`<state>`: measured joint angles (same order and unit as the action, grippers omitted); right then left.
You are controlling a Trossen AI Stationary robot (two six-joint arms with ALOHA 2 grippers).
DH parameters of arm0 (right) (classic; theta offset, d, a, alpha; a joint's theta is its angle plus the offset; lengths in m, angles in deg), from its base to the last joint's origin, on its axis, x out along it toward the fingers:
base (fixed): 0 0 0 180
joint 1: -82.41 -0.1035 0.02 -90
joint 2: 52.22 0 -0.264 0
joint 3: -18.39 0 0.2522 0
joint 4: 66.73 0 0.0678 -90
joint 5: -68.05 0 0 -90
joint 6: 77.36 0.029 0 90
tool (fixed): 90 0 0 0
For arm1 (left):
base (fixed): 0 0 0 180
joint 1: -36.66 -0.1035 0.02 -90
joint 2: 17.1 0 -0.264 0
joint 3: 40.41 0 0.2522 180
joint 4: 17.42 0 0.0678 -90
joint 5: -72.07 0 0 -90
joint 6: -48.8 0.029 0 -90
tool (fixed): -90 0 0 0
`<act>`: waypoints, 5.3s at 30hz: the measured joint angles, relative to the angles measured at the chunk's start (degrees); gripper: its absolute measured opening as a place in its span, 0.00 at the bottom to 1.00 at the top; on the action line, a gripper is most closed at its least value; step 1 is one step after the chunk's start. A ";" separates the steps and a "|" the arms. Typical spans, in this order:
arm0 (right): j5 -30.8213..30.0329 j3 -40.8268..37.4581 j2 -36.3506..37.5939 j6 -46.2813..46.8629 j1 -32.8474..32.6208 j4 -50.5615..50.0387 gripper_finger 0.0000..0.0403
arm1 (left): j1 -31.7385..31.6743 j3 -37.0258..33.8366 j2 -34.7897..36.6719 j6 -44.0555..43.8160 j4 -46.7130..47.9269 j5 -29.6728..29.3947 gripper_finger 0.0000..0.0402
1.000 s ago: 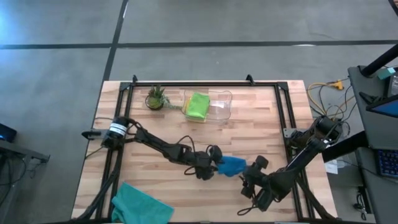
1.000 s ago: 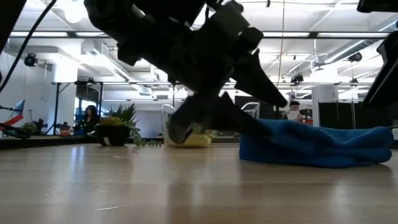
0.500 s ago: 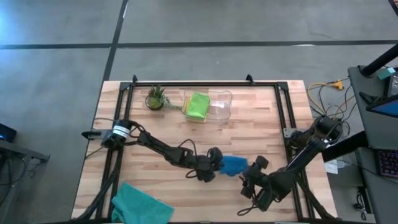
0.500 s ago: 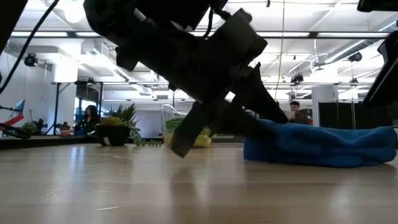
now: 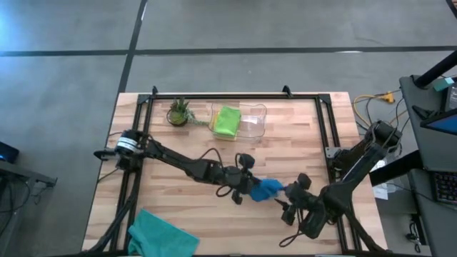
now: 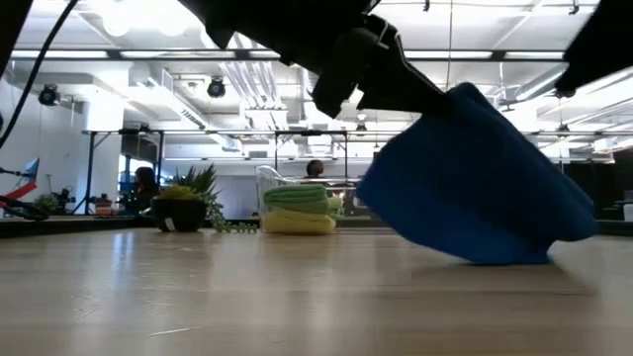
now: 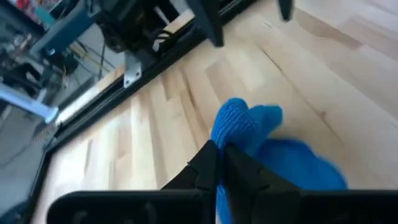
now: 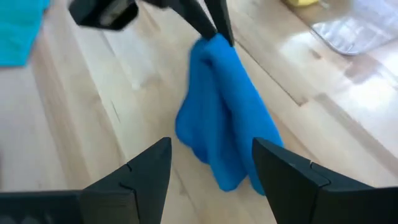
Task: Fold microfiber towels
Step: Fold the blue microfiber towel
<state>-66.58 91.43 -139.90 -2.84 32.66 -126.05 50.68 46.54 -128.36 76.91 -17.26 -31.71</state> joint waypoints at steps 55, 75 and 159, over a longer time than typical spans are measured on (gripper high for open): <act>1.28 -5.21 -1.00 -6.49 9.25 5.55 0.81 | -7.20 4.28 4.30 -31.05 0.73 13.07 0.00; -2.15 2.33 -0.87 -12.08 17.75 0.92 0.81 | -9.26 4.24 4.30 -38.35 2.68 13.07 0.00; 38.02 2.91 9.86 -35.27 21.61 10.98 0.02 | -7.49 1.29 16.06 -49.28 23.20 32.17 0.00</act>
<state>-28.56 94.35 -130.04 -38.11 54.27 -115.07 43.18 47.83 -112.30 27.63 5.93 0.46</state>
